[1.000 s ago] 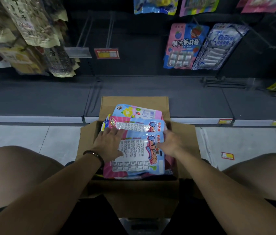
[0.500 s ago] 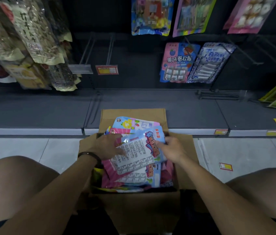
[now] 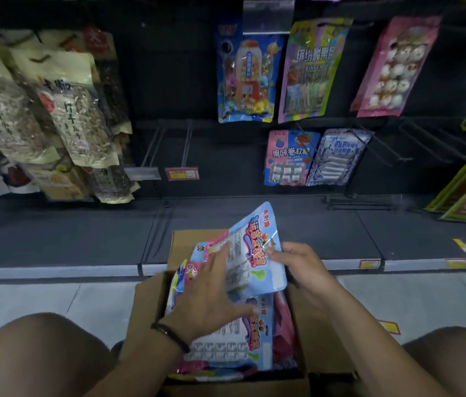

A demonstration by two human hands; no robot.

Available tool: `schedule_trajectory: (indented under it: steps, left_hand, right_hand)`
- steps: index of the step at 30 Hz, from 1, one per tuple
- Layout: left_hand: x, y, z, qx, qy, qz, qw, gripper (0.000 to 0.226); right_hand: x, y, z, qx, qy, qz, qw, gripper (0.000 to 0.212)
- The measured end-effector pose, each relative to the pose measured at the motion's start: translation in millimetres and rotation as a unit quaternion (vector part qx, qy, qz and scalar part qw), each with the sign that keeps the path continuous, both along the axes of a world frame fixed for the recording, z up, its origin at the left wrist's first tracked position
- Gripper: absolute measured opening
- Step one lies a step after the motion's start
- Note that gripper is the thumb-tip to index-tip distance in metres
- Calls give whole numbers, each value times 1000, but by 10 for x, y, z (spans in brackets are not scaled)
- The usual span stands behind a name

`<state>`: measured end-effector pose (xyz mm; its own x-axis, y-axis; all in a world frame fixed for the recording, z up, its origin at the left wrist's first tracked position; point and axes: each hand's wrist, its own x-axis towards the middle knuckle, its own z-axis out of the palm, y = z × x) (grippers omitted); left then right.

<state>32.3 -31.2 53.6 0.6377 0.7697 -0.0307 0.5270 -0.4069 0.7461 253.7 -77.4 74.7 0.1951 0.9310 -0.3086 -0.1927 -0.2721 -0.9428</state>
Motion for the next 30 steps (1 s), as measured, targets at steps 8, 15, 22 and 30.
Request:
schedule_trajectory:
  steps: [8, 15, 22, 30]
  left_hand:
    - [204, 6, 232, -38, -185, 151, 970, 22]
    - [-3, 235, 544, -235, -268, 105, 928, 33]
    - [243, 199, 915, -288, -355, 163, 874, 33]
    - [721, 261, 1851, -222, -399, 104, 883, 27]
  right_hand:
    - [-101, 42, 193, 61, -108, -15, 992, 30]
    - [148, 39, 420, 89, -196, -95, 972, 67]
    - [-139, 6, 758, 267, -110, -182, 940, 83]
    - [246, -139, 1582, 287, -325, -149, 889, 61]
